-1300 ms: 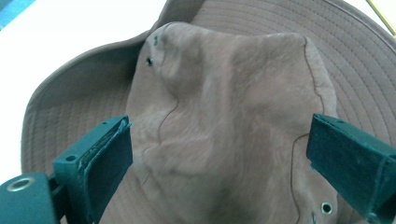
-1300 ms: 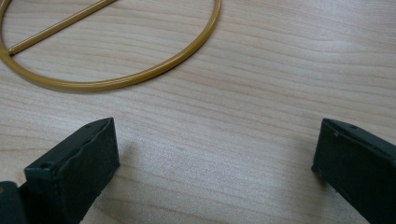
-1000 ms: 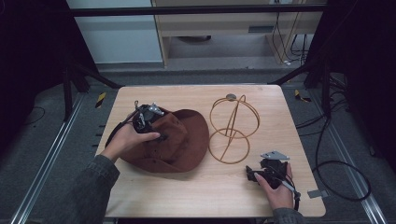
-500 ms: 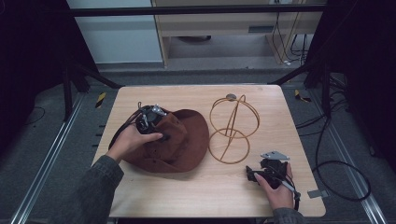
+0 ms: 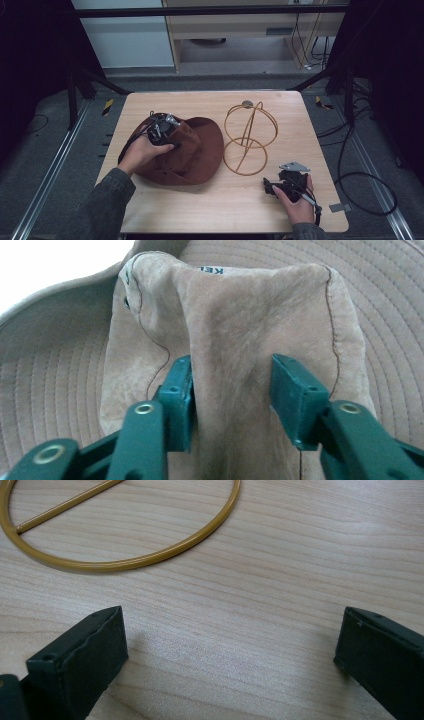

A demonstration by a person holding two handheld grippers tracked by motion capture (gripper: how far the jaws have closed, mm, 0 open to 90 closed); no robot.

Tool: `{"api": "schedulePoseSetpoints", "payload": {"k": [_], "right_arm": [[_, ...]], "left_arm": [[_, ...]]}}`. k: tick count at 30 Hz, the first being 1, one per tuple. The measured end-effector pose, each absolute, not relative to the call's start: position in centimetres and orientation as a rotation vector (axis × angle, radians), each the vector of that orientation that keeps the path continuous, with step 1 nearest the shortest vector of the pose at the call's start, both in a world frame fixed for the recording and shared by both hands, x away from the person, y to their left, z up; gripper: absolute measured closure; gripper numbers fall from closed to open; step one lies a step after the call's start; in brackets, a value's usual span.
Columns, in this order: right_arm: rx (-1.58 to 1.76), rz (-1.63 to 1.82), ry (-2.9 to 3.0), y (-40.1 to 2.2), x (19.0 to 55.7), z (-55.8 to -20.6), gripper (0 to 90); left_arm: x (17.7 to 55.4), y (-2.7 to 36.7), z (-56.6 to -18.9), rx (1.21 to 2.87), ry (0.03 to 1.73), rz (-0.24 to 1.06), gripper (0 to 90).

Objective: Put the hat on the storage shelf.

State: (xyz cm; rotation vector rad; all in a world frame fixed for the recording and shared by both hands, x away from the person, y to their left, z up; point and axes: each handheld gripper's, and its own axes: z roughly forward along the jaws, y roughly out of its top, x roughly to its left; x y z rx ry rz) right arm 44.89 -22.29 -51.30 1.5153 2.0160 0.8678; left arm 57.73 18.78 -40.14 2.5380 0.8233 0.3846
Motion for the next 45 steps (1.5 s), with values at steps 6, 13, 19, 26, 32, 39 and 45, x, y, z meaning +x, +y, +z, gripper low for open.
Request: {"api": "schedulePoseSetpoints", "payload": {"k": [6, 13, 19, 26, 32, 39, 45], "right_arm": [[1.516, 0.867, 2.016, -22.3, 44.9, -51.3, 0.4], [1.515, 0.868, 2.016, -22.3, 44.9, -51.3, 0.4], [1.515, 0.868, 2.016, -22.3, 44.9, -51.3, 0.4], [1.489, 0.874, 2.04, -22.6, 44.9, -51.3, 0.4], [1.467, 0.88, 2.061, -22.8, 44.8, -51.3, 0.4], [1.448, 0.887, 2.081, -23.1, 44.8, -51.3, 0.4], [1.454, 0.889, 2.078, -23.3, 44.8, -51.3, 0.4]], "left_arm": [[57.7, 19.2, -40.4, 2.522, 0.835, 0.372, 66.2], [57.7, 19.2, -40.4, 2.522, 0.836, 0.352, 80.6], [57.7, 20.0, -39.3, 2.477, 0.849, 0.353, 88.3], [57.0, 21.3, -37.9, 2.426, 0.843, 0.372, 88.4], [56.4, 22.0, -36.5, 2.397, 0.83, 0.401, 88.4], [55.2, 23.0, -34.0, 2.333, 0.805, 0.44, 88.3], [54.1, 23.2, -31.5, 2.305, 0.756, 0.464, 88.4]]}}
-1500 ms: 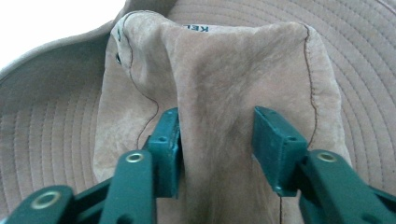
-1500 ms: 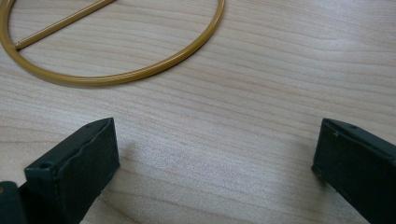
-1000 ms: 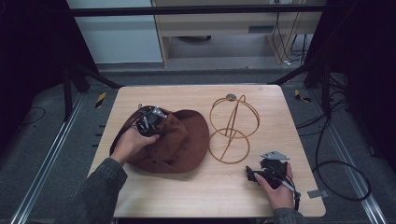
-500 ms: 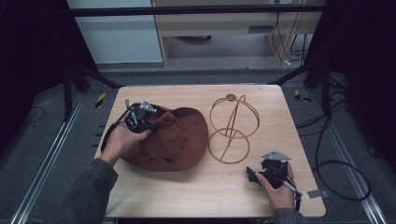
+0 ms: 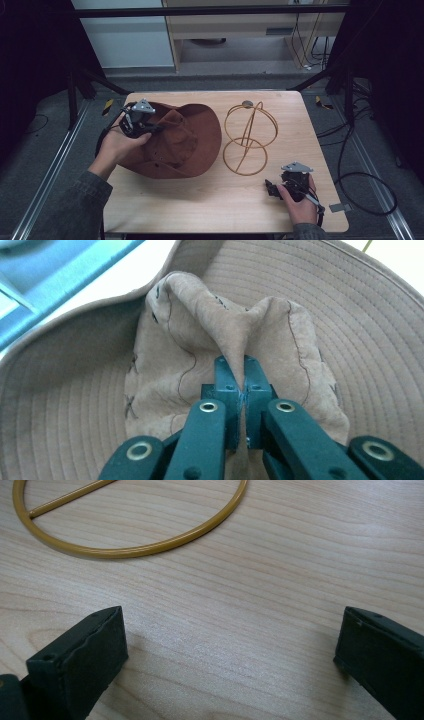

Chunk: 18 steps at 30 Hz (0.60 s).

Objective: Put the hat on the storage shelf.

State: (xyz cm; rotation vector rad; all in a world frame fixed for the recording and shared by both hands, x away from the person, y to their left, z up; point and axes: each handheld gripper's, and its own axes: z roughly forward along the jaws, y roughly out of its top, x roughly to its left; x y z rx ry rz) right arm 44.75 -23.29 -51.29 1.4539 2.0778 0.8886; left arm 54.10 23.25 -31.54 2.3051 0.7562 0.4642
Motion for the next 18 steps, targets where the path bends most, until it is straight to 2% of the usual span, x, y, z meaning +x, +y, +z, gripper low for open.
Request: {"api": "schedulePoseSetpoints", "payload": {"k": [18], "right_arm": [[1.49, 0.878, 2.042, -23.8, 44.7, -51.3, 0.5]], "left_arm": [[51.1, 25.1, -27.0, 2.279, 0.7, 0.546, 88.3]]}}
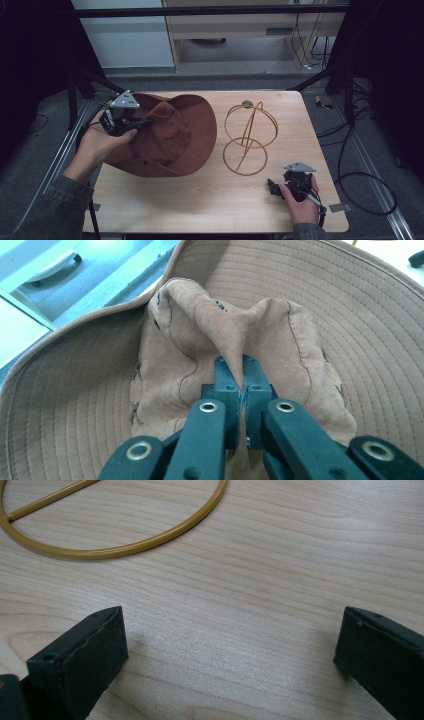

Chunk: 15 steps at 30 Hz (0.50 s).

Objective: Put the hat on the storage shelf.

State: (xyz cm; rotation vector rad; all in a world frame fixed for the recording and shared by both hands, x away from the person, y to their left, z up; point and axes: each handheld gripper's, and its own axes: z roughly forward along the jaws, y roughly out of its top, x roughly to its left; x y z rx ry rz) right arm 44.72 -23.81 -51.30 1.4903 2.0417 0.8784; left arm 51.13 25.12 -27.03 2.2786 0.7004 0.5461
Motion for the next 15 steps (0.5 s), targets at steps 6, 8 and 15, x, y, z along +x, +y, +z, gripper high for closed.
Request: {"api": "schedulePoseSetpoints", "payload": {"k": [6, 8, 15], "right_arm": [[1.49, 0.878, 2.042, -23.8, 44.7, -51.3, 0.5], [1.489, 0.878, 2.042, -23.8, 44.7, -51.3, 0.5], [1.49, 0.879, 2.042, -23.8, 44.7, -51.3, 0.5]], "left_arm": [[50.3, 25.4, -26.1, 2.263, 0.683, 0.56, 88.3], [50.0, 25.5, -25.7, 2.262, 0.674, 0.569, 88.3], [49.3, 25.4, -24.4, 2.241, 0.652, 0.589, 88.3]]}}
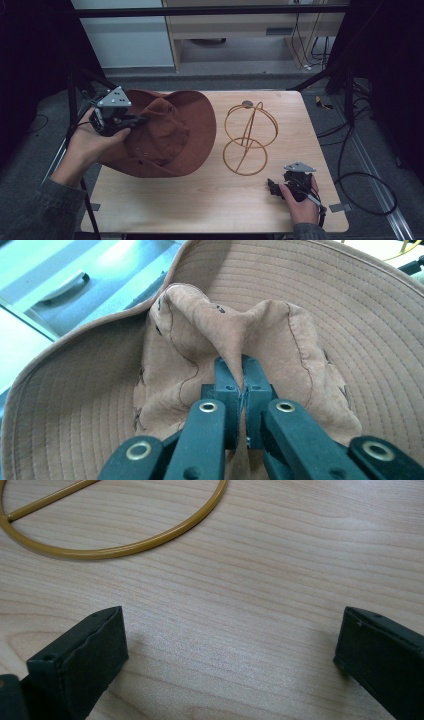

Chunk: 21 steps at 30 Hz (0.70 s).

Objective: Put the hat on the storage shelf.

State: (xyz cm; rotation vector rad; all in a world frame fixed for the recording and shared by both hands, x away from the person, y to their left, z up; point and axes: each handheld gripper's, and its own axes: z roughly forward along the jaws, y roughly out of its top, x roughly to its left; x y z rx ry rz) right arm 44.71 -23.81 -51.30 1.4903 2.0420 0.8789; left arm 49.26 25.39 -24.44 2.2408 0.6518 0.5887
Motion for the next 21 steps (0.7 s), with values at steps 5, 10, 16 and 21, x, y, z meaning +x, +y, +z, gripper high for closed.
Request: {"api": "schedulePoseSetpoints", "payload": {"k": [5, 10, 16, 21], "right_arm": [[1.49, 0.877, 2.043, -23.8, 44.7, -51.3, 0.5], [1.49, 0.877, 2.043, -23.8, 44.7, -51.3, 0.5], [1.49, 0.877, 2.043, -23.8, 44.7, -51.3, 0.5], [1.49, 0.877, 2.044, -23.8, 44.7, -51.3, 0.5]], "left_arm": [[48.6, 25.4, -23.3, 2.232, 0.628, 0.612, 88.2], [48.0, 25.5, -22.2, 2.228, 0.609, 0.629, 88.2], [47.9, 25.4, -21.6, 2.229, 0.592, 0.632, 88.4], [47.7, 25.1, -21.1, 2.223, 0.58, 0.64, 88.4]]}}
